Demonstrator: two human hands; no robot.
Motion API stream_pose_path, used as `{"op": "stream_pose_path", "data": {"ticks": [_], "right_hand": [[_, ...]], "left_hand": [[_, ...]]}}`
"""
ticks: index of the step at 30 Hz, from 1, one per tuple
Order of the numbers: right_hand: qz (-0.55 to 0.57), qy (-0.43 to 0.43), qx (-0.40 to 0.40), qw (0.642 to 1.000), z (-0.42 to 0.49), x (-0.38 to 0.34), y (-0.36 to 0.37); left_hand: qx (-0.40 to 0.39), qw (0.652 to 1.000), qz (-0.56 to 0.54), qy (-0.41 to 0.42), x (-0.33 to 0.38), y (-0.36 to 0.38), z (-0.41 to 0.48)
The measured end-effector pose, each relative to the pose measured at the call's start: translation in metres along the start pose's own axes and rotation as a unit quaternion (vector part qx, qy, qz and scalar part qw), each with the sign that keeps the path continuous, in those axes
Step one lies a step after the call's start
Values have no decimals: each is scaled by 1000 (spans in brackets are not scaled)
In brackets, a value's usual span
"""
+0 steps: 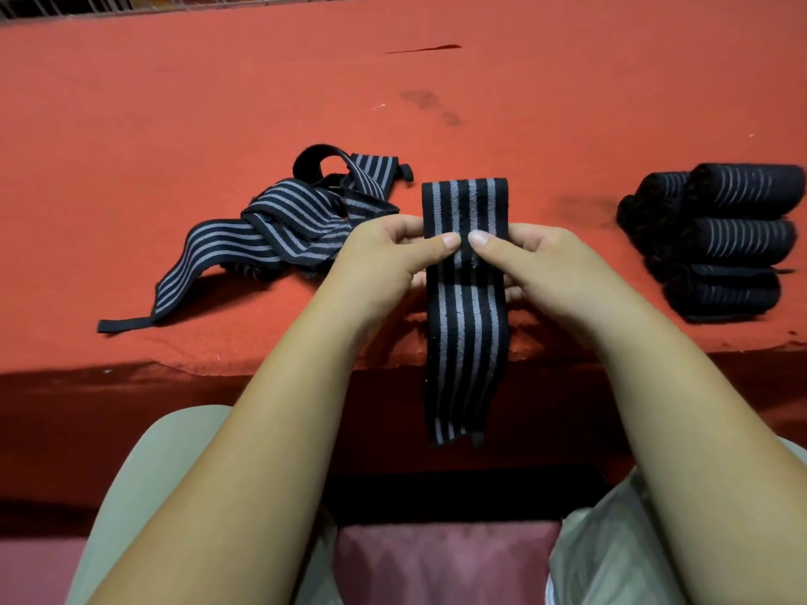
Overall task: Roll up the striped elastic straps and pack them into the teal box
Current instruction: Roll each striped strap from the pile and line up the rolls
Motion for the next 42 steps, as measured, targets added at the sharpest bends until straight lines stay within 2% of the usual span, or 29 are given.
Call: {"op": "stream_pose_path", "data": {"ticks": [7,16,23,33,39,42], "right_hand": [[-12,27,-35,999,2,6,-3],[89,-8,-13,996,11,10,-7],[62,2,-47,997,9,12,-7],[107,-27,-7,994,6,13,-18],[140,-50,23,989,3,8,-25],[132,-53,43,989,1,8,-28]], "left_hand": [[44,998,-31,19,-14,-3,2],[-37,999,-10,-7,-11,-7,3],[17,999,-19,26,-9,-10,5],[11,996,-85,31,-10,-3,10],[18,987,-158,-13,-15,3,10],[-12,990,-121,-76,-15,10,4]]}}
Point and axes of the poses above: each hand's wrist, its own z-axis towards the middle knuckle, its own y-axis out of the palm, x = y × z, the point moved 7 cm from there along z, towards the middle knuckle, and after that the axes turned 5 degrees about -x, right-handed, at the moved point
